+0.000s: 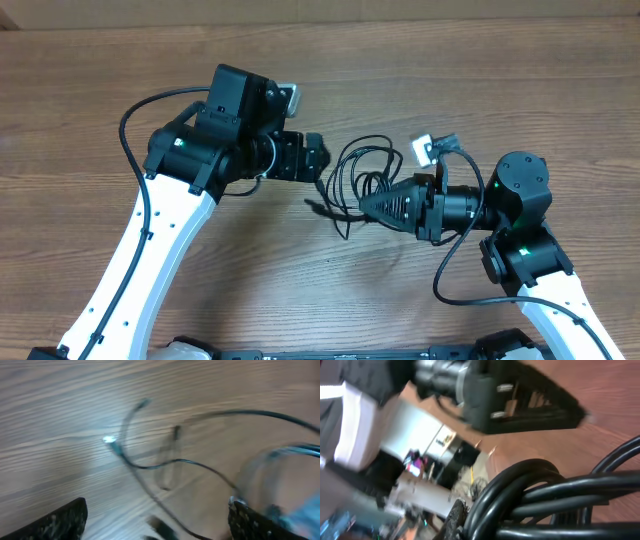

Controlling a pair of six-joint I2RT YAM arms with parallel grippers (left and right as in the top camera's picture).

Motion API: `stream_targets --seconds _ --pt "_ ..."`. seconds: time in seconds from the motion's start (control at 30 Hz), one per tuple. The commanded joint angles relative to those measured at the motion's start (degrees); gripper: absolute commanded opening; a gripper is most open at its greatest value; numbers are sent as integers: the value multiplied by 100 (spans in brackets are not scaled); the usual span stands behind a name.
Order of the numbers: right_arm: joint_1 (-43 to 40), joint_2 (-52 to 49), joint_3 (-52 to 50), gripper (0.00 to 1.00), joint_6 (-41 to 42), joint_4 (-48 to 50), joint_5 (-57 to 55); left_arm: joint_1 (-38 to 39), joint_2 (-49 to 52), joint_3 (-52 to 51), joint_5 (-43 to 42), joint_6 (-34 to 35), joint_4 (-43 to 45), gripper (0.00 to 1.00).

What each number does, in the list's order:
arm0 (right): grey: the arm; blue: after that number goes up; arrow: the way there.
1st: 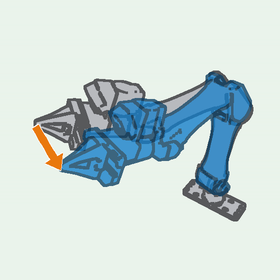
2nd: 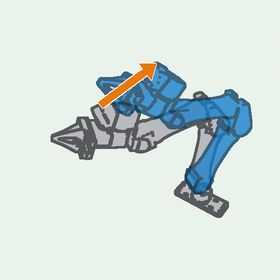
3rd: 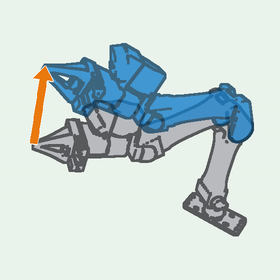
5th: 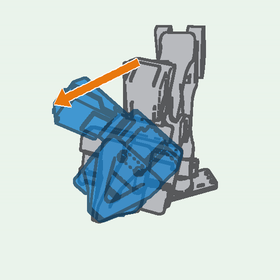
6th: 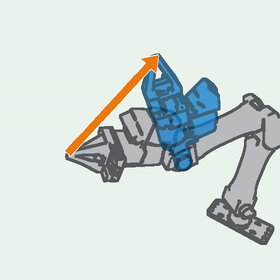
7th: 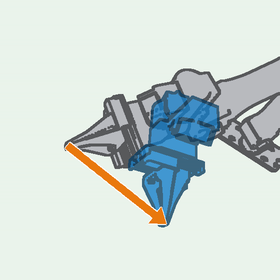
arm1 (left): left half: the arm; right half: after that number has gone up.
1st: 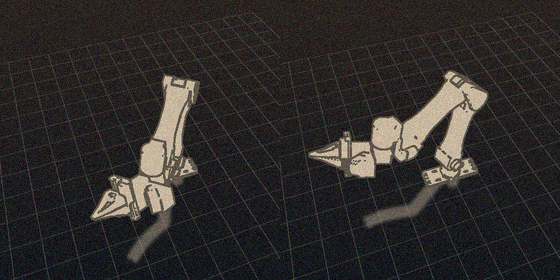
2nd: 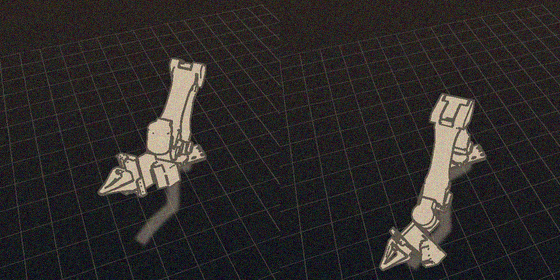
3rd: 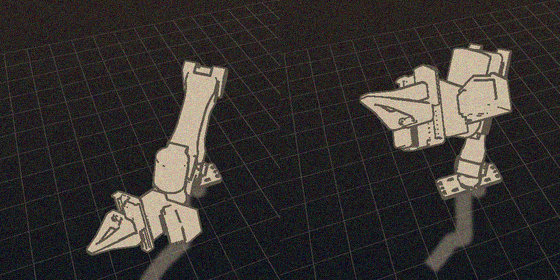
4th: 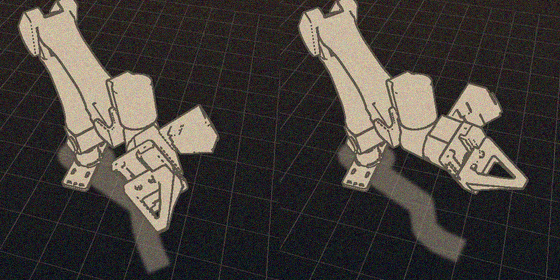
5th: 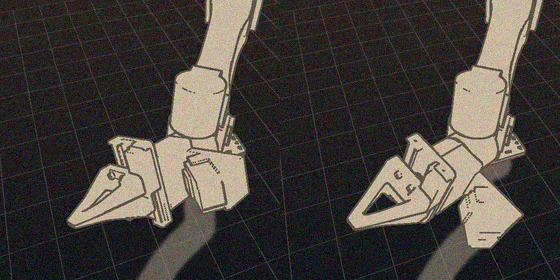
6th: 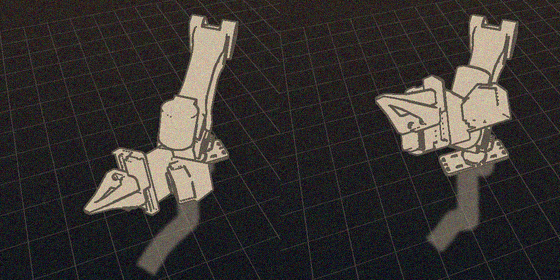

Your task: Untangle cables

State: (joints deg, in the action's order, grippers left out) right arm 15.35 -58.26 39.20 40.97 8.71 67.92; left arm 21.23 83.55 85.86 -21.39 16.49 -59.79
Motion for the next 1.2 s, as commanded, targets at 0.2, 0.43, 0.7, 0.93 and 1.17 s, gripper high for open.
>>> stream_targets --seconds 0.2,0.43,0.7,0.93,1.17 --pt "-162 11 39 4 1692 22 -1311 -20 -33 59 -1377 -166 308 95" --pt "-162 11 39 4 1945 514 -1220 -33 -31 59 -1353 -289 354 93" --pt "-162 11 39 4 170 804 61 -129 -31 59 -1768 -72 621 94" --pt "-162 9 39 4 -551 1209 503 -140 -31 59 -3703 -1615 732 88" --pt "-162 11 39 4 -483 1934 1040 -146 -33 59 -3862 -1897 737 55"
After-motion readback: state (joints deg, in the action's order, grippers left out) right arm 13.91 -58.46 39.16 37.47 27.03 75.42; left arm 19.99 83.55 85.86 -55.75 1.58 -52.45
